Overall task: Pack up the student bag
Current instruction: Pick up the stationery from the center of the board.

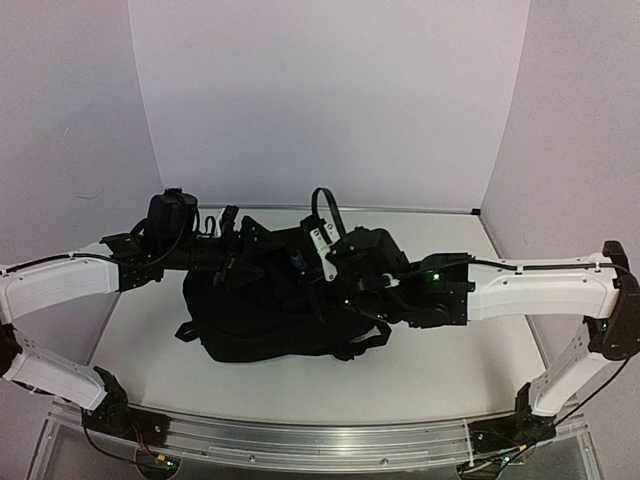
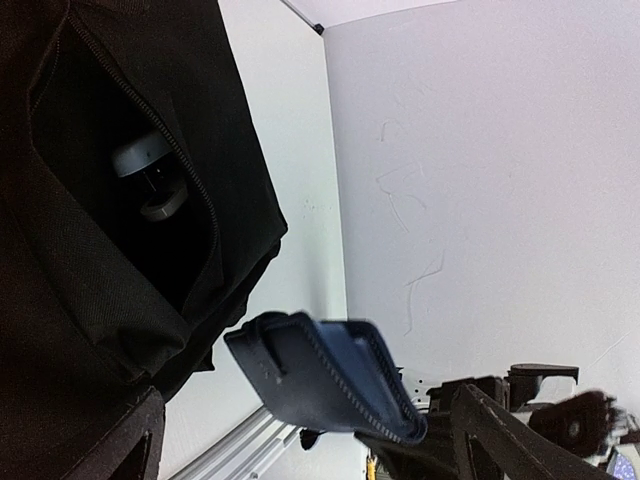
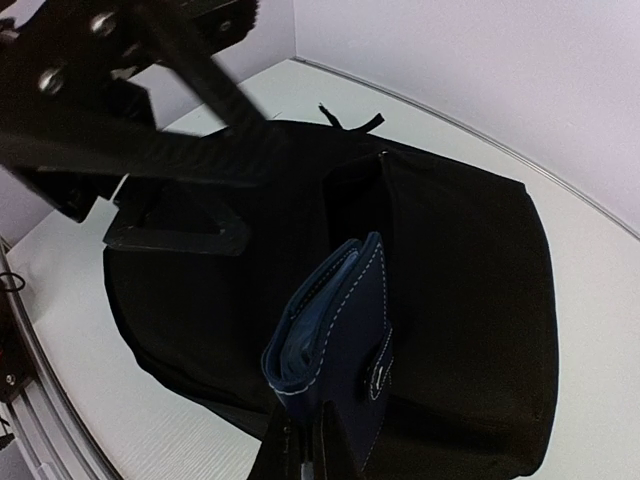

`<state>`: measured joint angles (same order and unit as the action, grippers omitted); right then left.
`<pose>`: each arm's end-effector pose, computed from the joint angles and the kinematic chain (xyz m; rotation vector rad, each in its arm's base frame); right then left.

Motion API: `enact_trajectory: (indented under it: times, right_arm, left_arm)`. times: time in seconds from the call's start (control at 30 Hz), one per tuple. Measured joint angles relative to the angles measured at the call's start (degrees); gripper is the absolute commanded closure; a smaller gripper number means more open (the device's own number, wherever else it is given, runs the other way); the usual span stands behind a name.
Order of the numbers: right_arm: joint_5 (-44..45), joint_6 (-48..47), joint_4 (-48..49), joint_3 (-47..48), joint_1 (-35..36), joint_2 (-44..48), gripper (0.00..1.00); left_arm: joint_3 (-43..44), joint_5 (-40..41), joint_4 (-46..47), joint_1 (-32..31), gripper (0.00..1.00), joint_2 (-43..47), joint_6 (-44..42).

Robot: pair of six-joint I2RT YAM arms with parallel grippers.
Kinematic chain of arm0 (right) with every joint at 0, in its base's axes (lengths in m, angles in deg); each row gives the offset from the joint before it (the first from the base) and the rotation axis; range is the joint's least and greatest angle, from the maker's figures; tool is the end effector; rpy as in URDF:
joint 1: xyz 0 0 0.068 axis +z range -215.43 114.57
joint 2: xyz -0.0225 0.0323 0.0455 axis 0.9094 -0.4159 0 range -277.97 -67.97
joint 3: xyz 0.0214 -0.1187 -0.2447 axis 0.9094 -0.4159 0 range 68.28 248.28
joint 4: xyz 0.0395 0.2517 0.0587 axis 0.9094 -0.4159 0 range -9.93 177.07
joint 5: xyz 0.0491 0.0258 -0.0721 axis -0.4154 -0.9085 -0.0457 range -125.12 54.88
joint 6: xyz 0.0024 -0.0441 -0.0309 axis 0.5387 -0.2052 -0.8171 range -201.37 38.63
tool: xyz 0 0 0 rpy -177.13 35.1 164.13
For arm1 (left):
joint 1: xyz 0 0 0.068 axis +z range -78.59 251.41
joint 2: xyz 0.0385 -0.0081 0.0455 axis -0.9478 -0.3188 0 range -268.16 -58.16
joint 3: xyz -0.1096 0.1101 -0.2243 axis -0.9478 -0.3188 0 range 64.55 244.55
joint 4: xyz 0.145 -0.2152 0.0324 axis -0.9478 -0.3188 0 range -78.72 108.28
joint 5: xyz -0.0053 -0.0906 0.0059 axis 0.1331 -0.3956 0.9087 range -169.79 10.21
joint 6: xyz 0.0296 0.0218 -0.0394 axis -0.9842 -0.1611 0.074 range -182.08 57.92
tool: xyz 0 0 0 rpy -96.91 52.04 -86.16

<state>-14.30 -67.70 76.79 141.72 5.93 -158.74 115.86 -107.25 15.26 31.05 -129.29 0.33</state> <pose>0.1306 0.3469 0.3121 -0.7902 1.9082 0.5620 0.2049 -0.1955 0.2958 -0.0733 2.3146 -1.5344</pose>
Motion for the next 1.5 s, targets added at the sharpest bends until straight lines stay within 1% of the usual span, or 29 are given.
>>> enact_trajectory:
  times: [0.27,0.33,0.43,0.53,0.63,0.7,0.8,0.83,0.9,1.0,1.07,1.13,1.23,1.3,1.37,1.5]
  right_arm:
    - [3.3,-3.8,0.7,4.1,4.2,-5.5,1.00]
    - [4.3,-4.7,0.8,4.8,4.6,-6.4,1.00]
    - [5.9,-5.7,0.9,5.7,5.0,-7.7,1.00]
    - [7.4,-6.6,1.0,6.1,5.2,-8.6,1.00]
    - [8.2,-7.3,0.7,6.1,5.3,-9.0,1.00]
    - [8.4,-7.8,0.6,6.2,5.3,-9.4,1.00]
    - [8.6,-8.5,0.3,6.3,5.6,-9.9,1.00]
    - [8.9,-8.8,0.1,6.4,5.7,-10.1,0.98]
    - [9.4,-9.3,-0.1,6.7,5.9,-10.4,0.79]
    - [9.9,-9.4,-0.3,7.1,5.9,-10.4,0.45]
    - [10.1,-9.1,-0.2,7.6,6.1,-10.4,0.30]
    - [10.2,-8.9,-0.2,7.7,6.1,-10.1,0.18]
    - [10.5,-7.4,-0.9,7.7,6.1,-9.1,0.06]
    - [11.3,-6.0,-1.4,7.7,6.1,-7.6,0.02]
    - [13.0,-4.4,-2.2,7.8,6.0,-5.7,0.02]
    - [15.4,-0.6,-5.9,11.5,4.2,-4.3,0.02]
  left_arm:
    - [0.0,-1.1,3.6,-0.2,0.01,-3.3,2.5]
    - [0.0,-2.1,3.8,-0.3,0.04,-4.3,2.6]
    - [0.0,-3.5,3.7,-0.4,0.18,-5.9,2.7]
    - [0.0,-5.2,3.5,-0.6,0.40,-7.3,2.5]
    - [0.1,-6.3,3.7,-0.6,0.58,-7.9,2.5]
    - [0.1,-6.9,3.8,-0.6,0.73,-7.9,2.7]
    - [0.2,-7.1,4.4,-0.6,0.90,-7.9,3.2]
    - [0.2,-7.0,4.6,-0.7,0.95,-7.9,3.1]
    - [0.2,-6.9,4.5,-0.7,1.00,-7.9,3.3]
    - [0.2,-6.6,4.6,-0.7,1.00,-7.9,3.2]
    - [0.2,-5.9,4.5,-0.7,1.00,-7.9,2.9]
    - [0.2,-4.5,4.1,-0.8,1.00,-7.3,2.1]
    - [0.2,-1.3,1.9,-0.9,1.00,-4.7,-0.3]
    - [0.2,1.4,0.2,-0.8,1.00,-1.7,-2.6]
    - [0.2,4.2,-1.7,-0.5,1.00,2.4,-5.4]
    - [0.8,6.4,-5.3,1.4,1.00,6.5,-8.5]
